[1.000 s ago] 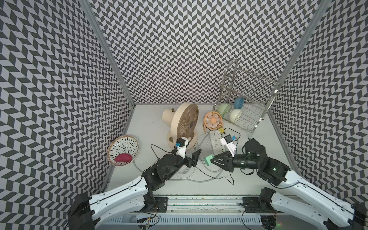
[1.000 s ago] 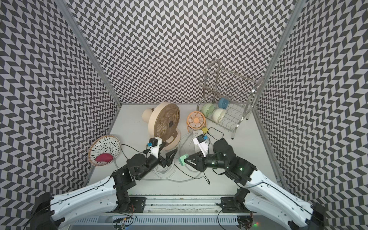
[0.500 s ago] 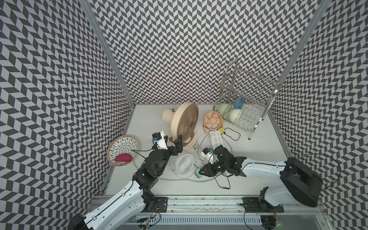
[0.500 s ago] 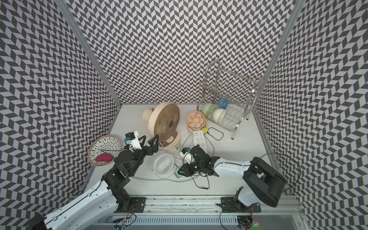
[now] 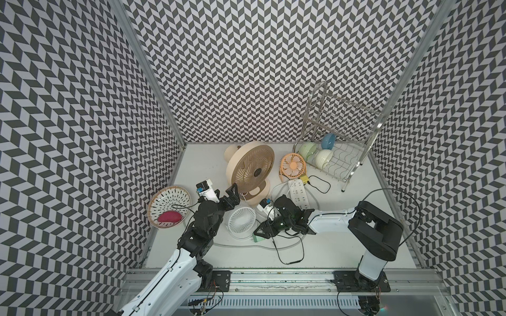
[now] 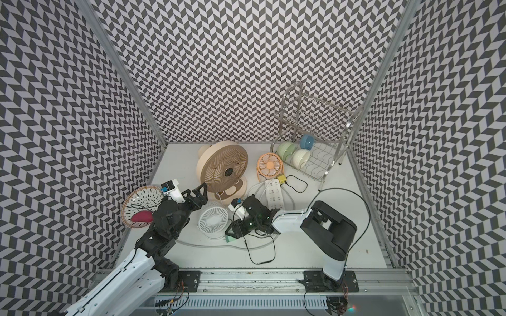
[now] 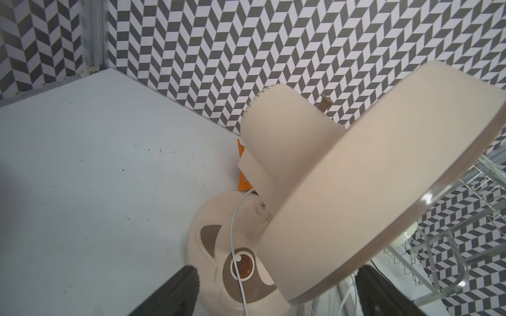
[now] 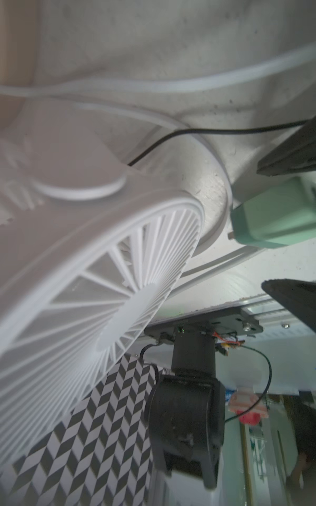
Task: Unplug the desk fan from the power strip
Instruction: Adjust the fan at the center of the board, then reset both arms
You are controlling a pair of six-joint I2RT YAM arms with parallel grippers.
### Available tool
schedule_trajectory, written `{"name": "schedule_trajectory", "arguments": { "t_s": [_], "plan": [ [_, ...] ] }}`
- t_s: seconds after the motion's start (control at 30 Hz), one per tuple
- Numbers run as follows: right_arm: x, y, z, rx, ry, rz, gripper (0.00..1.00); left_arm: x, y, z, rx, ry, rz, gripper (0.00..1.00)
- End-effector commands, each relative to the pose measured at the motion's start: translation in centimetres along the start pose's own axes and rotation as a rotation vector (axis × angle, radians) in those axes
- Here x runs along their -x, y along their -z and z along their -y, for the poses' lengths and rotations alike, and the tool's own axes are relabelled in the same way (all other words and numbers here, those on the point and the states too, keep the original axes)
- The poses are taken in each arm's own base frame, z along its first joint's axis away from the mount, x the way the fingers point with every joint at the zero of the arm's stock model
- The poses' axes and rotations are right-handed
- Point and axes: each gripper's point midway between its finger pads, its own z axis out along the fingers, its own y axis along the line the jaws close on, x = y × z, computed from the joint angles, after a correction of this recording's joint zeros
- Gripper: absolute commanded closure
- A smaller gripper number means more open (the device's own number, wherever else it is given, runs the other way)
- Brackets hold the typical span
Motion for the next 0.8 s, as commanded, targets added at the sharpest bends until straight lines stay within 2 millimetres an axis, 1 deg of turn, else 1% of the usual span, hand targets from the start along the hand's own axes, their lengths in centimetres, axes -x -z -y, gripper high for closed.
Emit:
{"name": "schedule_trajectory", "arguments": {
  "t_s": [0.0,0.03,0.1,0.23,0.3,0.37,0.4,0.43,0.5,0.53,0.6,0.63,0.67,0.7,0.77],
  "plan": [
    [2.0,2.7,0.9,-0.16,0.051,0.099,0.24,-0.4,-0.2,-1.9,0.073,0.02,-0.037,0.05],
    [2.1,4.0,1.6,-0.234,0.056,0.117,0.18,-0.3,-0.3,-2.5,0.092,0.028,-0.036,0.05],
    [2.6,6.5,2.3,-0.337,0.063,0.166,0.1,-0.3,-0.5,-3.1,0.116,0.035,-0.038,0.05],
    [3.2,12.0,4.0,-0.525,0.03,0.272,0.02,-0.4,-0.7,-3.0,0.104,0.021,-0.042,0.05],
    [3.7,14.9,4.5,-0.58,0.005,0.343,0.01,-0.7,-0.7,-2.4,0.069,-0.003,-0.056,0.08],
    [4.2,17.6,5.2,-0.625,-0.031,0.419,0.01,-0.8,-0.6,-1.9,0.039,-0.031,-0.066,0.12],
    [4.4,18.8,5.8,-0.65,-0.052,0.453,0.01,-0.6,-0.3,-2.0,0.05,-0.038,-0.064,0.16],
    [4.6,20.2,6.0,-0.667,-0.071,0.496,0.01,0.1,0.1,-2.5,0.083,-0.03,-0.039,0.18],
    [4.7,22.7,6.9,-0.711,-0.116,0.584,0.01,1.4,1.5,-3.7,0.154,-0.021,0.015,0.19],
    [4.8,24.2,7.3,-0.735,-0.137,0.638,0.01,2.4,2.4,-4.1,0.174,-0.023,0.059,0.18],
    [4.8,26.8,8.1,-0.773,-0.182,0.734,0.01,4.2,3.8,-4.7,0.21,-0.03,0.146,0.12],
    [4.7,27.9,8.4,-0.785,-0.202,0.765,0.01,4.8,4.1,-5.1,0.235,-0.048,0.177,0.09],
    [4.6,29.0,8.9,-0.801,-0.224,0.791,0.0,5.3,4.1,-5.4,0.264,-0.073,0.192,0.05],
    [4.4,30.0,9.5,-0.821,-0.245,0.81,0.0,5.2,3.5,-6.0,0.303,-0.09,0.173,0.02],
    [4.3,31.9,10.2,-0.856,-0.269,0.841,0.0,5.4,2.0,-6.8,0.346,-0.093,0.136,0.01]
  ]
}}
